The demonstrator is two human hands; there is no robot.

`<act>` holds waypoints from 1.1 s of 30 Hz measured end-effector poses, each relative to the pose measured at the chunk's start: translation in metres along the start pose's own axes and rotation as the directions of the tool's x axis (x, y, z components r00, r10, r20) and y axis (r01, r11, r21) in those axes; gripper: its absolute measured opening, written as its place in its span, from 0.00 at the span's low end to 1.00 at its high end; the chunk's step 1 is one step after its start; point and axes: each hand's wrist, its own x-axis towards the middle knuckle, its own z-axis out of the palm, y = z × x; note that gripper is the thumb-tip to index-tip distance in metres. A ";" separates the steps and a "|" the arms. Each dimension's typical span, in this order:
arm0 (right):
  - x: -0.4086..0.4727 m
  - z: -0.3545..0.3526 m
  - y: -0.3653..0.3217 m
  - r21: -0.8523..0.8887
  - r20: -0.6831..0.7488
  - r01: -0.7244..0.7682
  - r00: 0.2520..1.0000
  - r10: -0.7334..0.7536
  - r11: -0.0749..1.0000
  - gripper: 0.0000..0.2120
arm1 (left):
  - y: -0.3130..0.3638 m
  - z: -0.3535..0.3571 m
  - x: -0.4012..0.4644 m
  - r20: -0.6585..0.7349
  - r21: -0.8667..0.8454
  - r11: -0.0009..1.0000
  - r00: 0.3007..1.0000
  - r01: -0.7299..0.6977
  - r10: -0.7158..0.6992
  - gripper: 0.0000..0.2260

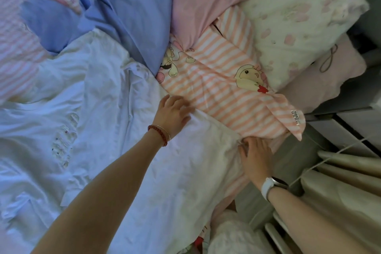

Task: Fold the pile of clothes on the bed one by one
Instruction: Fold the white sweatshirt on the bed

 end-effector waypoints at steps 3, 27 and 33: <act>-0.004 0.002 0.005 -0.051 0.014 0.006 1.000 -0.005 0.999 0.13 | 0.011 -0.002 0.006 0.041 -0.034 0.996 0.995 -0.085 0.086 0.07; -0.009 -0.052 0.041 0.452 0.095 -0.307 0.950 0.296 0.838 0.05 | 0.066 -0.008 0.038 -0.060 -0.307 0.939 0.981 0.156 -0.183 0.05; 0.010 -0.034 0.053 0.183 0.180 -0.351 0.930 0.320 0.918 0.09 | 0.081 0.001 0.044 0.062 -0.279 0.900 0.941 0.336 -0.332 0.09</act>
